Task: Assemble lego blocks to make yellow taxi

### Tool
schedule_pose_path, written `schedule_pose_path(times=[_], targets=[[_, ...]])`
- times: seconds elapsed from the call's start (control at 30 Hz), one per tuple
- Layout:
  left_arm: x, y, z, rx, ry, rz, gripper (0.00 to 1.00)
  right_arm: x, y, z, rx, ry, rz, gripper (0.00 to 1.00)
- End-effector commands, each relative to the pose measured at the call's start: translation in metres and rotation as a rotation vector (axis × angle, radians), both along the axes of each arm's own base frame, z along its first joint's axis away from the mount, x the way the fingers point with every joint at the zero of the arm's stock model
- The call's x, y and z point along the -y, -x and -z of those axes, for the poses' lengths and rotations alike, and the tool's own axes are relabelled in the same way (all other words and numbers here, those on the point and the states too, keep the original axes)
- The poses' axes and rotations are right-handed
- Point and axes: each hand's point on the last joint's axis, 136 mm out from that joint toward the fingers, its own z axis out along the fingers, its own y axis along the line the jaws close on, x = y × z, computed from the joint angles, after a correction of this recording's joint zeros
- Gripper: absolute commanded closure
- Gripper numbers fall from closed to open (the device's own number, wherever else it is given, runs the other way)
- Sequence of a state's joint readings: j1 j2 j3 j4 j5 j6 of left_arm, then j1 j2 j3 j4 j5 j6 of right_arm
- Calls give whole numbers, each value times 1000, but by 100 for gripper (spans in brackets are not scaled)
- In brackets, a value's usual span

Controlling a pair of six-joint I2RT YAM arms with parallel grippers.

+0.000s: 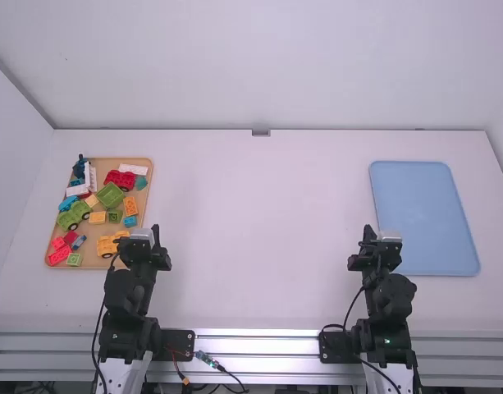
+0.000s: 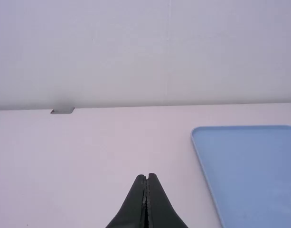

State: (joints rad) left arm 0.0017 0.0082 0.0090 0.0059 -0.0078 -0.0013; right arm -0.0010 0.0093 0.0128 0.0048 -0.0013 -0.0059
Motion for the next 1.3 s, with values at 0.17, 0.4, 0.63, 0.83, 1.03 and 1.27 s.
schedule_pose_path(times=[0.17,0.4,0.63,0.83,1.03,1.27], targets=[[11,0,-9,-18,49,35,95,-6,-1,-22,39,40,-42,95],[11,-1,-24,-15,74,34,89,-10,-1,-23,-1,78,-71,91],[8,-7,-74,85,27,19,79,-10,-1,-24,-58,122,-78,85],[8,-13,-121,178,-43,20,70,-9,-3,-38,-48,122,-76,80],[11,-25,-148,231,-37,26,59,-15,-7,-62,0,105,-94,75],[11,-44,-121,89,57,20,47,-23,-10,-79,24,147,-129,71]])
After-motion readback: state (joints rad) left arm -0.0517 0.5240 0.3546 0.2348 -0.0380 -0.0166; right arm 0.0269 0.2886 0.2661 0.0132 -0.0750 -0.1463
